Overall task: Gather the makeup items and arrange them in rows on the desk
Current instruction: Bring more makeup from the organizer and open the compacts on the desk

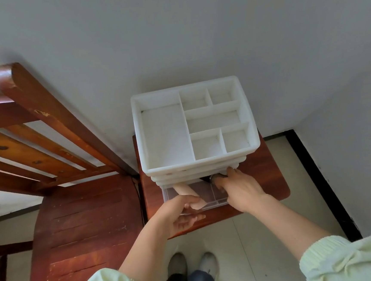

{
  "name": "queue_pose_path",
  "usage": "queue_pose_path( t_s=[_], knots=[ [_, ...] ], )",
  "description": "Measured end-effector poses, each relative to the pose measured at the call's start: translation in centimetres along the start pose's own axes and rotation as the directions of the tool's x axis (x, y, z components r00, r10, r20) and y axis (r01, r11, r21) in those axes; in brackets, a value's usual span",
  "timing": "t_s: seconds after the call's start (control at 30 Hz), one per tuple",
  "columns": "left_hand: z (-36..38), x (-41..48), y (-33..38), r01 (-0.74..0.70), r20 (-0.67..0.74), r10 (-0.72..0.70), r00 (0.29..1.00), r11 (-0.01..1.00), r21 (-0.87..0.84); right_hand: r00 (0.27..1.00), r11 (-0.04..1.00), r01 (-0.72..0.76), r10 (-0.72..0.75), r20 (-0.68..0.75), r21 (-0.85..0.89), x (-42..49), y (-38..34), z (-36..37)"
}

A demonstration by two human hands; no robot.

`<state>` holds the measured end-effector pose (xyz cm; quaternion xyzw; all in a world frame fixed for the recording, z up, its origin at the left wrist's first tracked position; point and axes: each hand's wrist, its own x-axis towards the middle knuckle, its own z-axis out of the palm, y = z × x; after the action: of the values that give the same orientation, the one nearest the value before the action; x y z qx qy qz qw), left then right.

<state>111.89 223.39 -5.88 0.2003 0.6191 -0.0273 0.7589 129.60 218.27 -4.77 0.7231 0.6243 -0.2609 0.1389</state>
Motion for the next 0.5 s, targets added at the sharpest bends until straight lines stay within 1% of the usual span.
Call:
queue_pose_path(
  t_s=[0.1,0.17,0.23,0.3,0.33,0.37,0.4,0.43,0.47,0.5],
  knots=[
    [-0.6,-0.4,-0.4,-0.013,0.043,0.016,0.999,0.999,-0.050,0.999,0.988,-0.030,0.027,0.018,0.148,-0.6,0.6,-0.4],
    [-0.9,-0.6,-0.7,-0.024,0.051,0.027,0.998,0.998,-0.060,0.998,0.958,-0.049,0.040,0.040,0.282,-1.1,1.0,-0.8],
    [-1.1,-0.7,-1.1,-0.042,0.044,0.045,0.998,0.996,-0.073,0.995,0.924,-0.073,0.044,0.084,0.375,-1.5,1.3,-1.6],
    [-1.1,-0.8,-1.3,-0.062,0.033,0.064,0.997,0.996,-0.070,0.990,0.866,-0.110,0.050,0.134,0.487,-1.8,1.8,-2.1],
    [-1.2,-0.9,-1.5,-0.069,0.038,0.071,0.997,0.996,-0.055,0.986,0.820,-0.130,0.048,0.160,0.557,-2.1,2.1,-2.3],
    [-1.2,-1.0,-1.7,-0.073,0.050,0.074,0.996,0.997,-0.037,0.981,0.756,-0.156,0.044,0.188,0.636,-2.5,2.4,-2.2],
    [-1.3,-1.2,-2.0,-0.076,0.063,0.077,0.995,0.997,-0.014,0.975,0.667,-0.192,0.045,0.218,0.720,-3.0,2.7,-2.1],
    [-1.4,-1.3,-2.3,-0.082,0.077,0.081,0.994,0.997,0.011,0.968,0.550,-0.233,0.052,0.246,0.802,-3.6,3.0,-1.8],
    [-1.5,-1.4,-2.5,-0.094,0.085,0.090,0.992,0.995,0.038,0.960,0.404,-0.274,0.059,0.274,0.873,-4.2,3.2,-1.4],
    [-1.7,-1.5,-2.7,-0.113,0.086,0.107,0.991,0.991,0.066,0.952,0.236,-0.305,0.055,0.301,0.922,-4.9,3.4,-1.0]
  ],
)
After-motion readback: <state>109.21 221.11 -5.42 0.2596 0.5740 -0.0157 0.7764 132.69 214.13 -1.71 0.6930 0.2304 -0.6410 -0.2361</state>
